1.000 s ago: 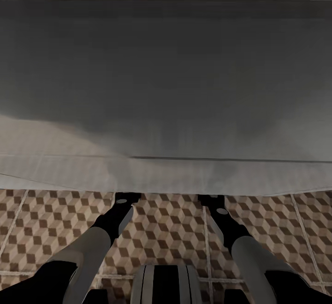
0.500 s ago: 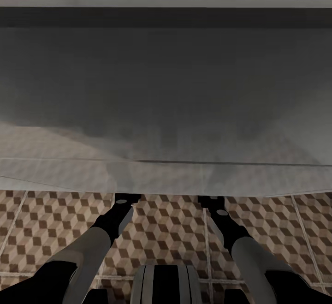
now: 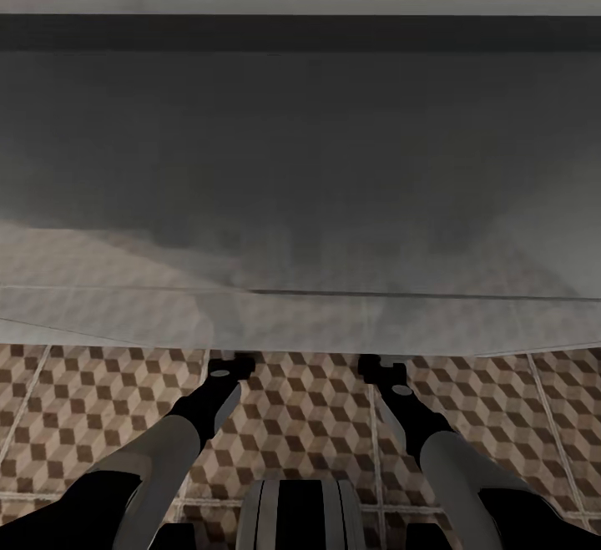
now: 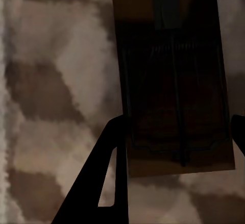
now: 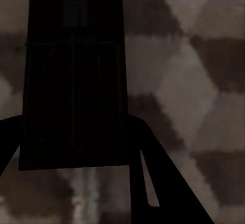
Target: Take the four mousetraps from the cabinet in the bathroom and place them on the bathroom floor. Make sure all four end up on the same floor surface, and ensure that at least two of them are either under or directly next to the same bathroom sink.
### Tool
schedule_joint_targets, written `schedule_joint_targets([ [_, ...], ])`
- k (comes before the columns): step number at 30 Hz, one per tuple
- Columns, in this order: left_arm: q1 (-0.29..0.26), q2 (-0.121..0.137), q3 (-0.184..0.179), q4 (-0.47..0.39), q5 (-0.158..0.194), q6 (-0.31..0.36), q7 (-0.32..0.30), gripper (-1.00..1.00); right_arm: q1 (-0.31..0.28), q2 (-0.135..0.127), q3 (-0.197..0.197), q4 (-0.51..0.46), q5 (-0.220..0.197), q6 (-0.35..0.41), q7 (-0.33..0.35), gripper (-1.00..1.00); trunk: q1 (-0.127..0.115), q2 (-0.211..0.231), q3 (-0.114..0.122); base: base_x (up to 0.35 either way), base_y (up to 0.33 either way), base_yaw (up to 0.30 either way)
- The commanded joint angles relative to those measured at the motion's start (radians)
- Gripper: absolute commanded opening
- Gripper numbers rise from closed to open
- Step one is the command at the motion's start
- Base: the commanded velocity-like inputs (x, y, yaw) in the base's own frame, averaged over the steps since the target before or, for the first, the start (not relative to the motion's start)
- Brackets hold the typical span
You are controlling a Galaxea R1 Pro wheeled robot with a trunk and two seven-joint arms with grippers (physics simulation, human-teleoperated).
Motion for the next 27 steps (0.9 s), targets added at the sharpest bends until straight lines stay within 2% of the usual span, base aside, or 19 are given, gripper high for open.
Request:
schedule_joint_targets([
  [1, 0.000, 0.000, -0.004, -0.001, -0.002, 0.008, 0.007, -1.00, 0.000, 0.001, -0.009, 0.054, 0.001, -0.004, -0.002, -1.00, 0.000, 0.000, -0.001, 0.000, 0.000, 0.000],
  [27, 0.000, 0.000, -0.004, 0.002, -0.006, 0.006, 0.005, -1.00, -0.001, 0.000, -0.010, 0.055, 0.001, -0.012, -0.002, -1.00, 0.000, 0.000, -0.001, 0.000, 0.000, 0.000],
])
